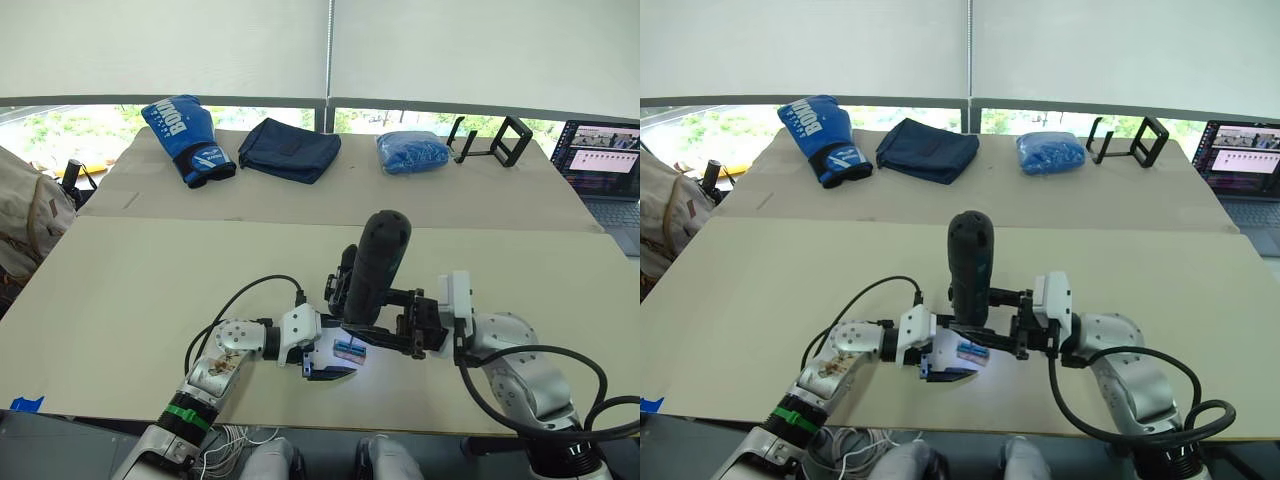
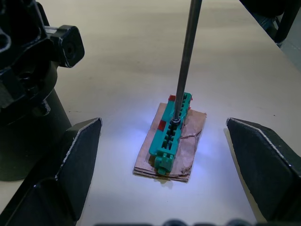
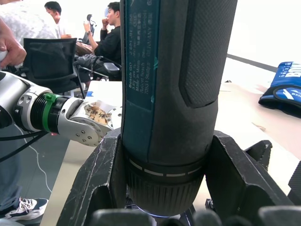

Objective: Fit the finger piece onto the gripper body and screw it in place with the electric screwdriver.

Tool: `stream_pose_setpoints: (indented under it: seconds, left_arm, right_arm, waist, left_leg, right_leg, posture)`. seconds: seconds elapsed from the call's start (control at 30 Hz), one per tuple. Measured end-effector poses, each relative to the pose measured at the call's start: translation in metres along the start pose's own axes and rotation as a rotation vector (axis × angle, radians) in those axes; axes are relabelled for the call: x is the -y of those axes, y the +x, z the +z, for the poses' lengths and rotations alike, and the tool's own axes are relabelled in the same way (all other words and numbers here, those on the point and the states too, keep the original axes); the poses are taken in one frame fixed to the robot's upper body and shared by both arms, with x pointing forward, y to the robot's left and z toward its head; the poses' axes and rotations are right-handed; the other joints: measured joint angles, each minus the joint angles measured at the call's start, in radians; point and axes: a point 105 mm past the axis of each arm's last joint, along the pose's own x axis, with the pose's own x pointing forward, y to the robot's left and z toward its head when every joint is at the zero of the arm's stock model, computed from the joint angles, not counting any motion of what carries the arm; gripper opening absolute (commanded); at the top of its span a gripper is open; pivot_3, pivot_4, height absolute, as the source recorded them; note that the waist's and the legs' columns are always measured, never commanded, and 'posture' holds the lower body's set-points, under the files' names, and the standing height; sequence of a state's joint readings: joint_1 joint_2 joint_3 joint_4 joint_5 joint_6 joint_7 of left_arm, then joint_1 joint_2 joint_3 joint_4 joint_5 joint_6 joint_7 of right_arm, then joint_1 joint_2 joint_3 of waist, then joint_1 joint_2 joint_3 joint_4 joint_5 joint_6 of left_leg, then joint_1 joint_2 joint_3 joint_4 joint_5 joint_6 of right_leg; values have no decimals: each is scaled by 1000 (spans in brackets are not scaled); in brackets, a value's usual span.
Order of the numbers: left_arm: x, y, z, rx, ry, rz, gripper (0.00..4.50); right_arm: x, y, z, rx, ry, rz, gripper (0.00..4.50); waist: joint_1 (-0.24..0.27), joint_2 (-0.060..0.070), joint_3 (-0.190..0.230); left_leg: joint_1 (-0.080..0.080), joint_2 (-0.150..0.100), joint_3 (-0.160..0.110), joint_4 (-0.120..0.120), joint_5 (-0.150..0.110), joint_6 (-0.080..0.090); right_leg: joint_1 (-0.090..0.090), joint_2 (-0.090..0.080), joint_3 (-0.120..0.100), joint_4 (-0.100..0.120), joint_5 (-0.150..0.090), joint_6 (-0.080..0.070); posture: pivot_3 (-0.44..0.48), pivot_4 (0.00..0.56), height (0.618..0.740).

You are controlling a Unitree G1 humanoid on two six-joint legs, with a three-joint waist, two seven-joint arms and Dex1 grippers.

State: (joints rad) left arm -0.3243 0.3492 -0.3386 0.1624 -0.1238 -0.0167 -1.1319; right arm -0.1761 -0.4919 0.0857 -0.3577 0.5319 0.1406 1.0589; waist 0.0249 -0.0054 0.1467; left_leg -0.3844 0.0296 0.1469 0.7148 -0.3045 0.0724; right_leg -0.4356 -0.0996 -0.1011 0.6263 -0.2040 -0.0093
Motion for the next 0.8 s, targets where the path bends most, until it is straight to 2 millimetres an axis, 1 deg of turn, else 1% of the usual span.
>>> stream_pose_setpoints:
  seconds: [0.3, 0.53, 0.67, 0.8]
  left_arm:
    - [0, 0, 0, 0, -1, 1, 4470]
    - [0, 0, 0, 0, -2, 3, 4470]
    - [0, 0, 0, 1, -3, 3, 4470]
    - [0, 0, 0, 1, -3, 5, 4470]
  right_arm:
    - [0, 0, -1, -10, -4, 1, 1965]
    - [2, 6, -2, -62, -33, 13, 1965]
    - [1, 8, -1, -86, -14, 16, 1965]
    - [0, 9, 0, -89, -7, 23, 1965]
  waist:
    - [0, 0, 0]
    - [-1, 1, -1]
    - [-1, 1, -1]
    - [-1, 1, -1]
  left_leg:
    - [0, 0, 0, 0, 0, 0]
    - [1, 0, 0, 0, 0, 0]
    - [1, 0, 0, 0, 0, 0]
    - [1, 0, 0, 0, -1, 1]
  right_leg:
    - [0, 0, 0, 0, 0, 0]
    - [1, -1, 0, 0, 0, 0]
    - [1, -6, -1, 0, 0, 0]
    - [1, -7, -3, 0, 0, 0]
  posture:
    - [0, 150, 740]
    - [0, 150, 740]
    - [0, 150, 740]
    - [0, 150, 740]
